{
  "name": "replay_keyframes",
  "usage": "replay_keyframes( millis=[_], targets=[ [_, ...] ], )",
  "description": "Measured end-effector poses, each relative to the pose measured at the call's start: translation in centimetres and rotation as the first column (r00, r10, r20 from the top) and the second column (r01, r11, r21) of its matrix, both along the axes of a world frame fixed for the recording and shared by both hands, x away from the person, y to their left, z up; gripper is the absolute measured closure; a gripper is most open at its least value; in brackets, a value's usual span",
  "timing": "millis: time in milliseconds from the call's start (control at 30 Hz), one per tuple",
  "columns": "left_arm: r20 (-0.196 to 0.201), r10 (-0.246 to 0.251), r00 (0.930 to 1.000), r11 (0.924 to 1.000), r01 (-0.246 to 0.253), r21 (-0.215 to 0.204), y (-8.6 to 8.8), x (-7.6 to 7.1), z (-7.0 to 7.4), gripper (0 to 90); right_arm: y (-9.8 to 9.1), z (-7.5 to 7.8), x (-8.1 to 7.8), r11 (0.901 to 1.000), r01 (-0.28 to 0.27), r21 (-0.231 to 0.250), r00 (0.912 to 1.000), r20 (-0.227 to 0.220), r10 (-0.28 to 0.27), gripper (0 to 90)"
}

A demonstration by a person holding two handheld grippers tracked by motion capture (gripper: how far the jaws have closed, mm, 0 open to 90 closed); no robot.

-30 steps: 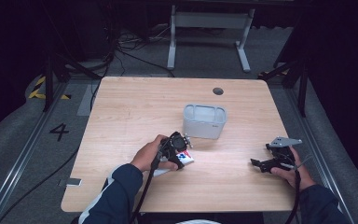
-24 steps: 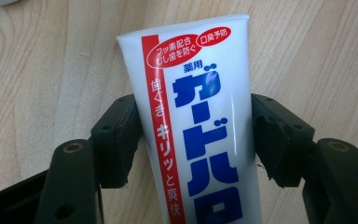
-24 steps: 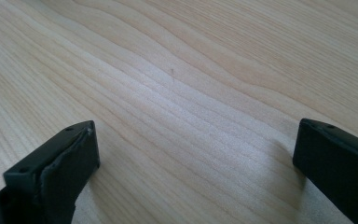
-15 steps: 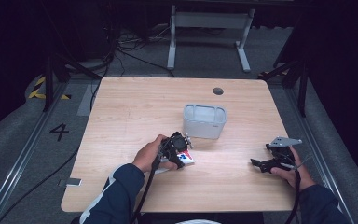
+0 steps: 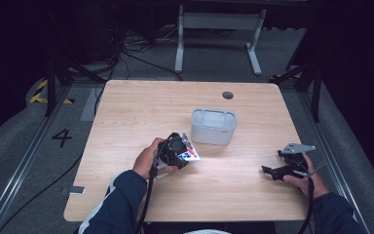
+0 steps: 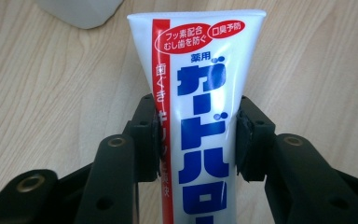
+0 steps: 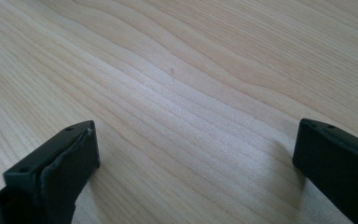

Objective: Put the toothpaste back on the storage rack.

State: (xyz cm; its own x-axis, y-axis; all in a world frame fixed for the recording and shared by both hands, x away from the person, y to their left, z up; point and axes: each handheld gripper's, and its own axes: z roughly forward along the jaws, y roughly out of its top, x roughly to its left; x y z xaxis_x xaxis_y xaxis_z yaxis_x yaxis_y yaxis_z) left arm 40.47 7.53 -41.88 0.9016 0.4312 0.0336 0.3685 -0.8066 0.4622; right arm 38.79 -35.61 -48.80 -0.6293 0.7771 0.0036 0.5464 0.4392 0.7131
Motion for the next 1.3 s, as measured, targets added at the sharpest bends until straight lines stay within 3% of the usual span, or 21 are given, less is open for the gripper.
replay_keyframes(
  millis=[100,200,767,1167,1300],
  targets=[
    [0.0,0.021,0.9998,0.9979,-0.021,-0.062,1.3,-0.1,0.5,61.1,0.0,0.0,0.0,1.0,0.0,0.0,1.0,0.0,0.0,0.5],
    [0.013,0.037,0.9992,0.9948,-0.036,-0.096,2.0,-0.1,0.8,61.8,0.0,0.0,0.0,1.0,0.0,0.0,1.0,0.0,0.0,0.5],
    [0.068,0.03,0.9972,0.9838,-0.017,-0.179,2.8,-0.6,2.4,63.1,0.0,0.0,0.0,1.0,0.0,0.001,1.0,0.0,0.0,0.5],
    [0.101,0.019,0.9946,0.959,0.01,-0.283,3.8,-1.4,4.4,63.3,0.0,0.0,0.0,1.0,-0.001,0.001,1.0,0.0,0.001,0.5],
    [0.121,0.008,0.9926,0.9572,0.027,-0.288,3.6,-1.7,4.9,63.2,0.0,0.0,0.0,1.0,-0.001,0.001,1.0,0.0,0.001,0.5]
  ],
)
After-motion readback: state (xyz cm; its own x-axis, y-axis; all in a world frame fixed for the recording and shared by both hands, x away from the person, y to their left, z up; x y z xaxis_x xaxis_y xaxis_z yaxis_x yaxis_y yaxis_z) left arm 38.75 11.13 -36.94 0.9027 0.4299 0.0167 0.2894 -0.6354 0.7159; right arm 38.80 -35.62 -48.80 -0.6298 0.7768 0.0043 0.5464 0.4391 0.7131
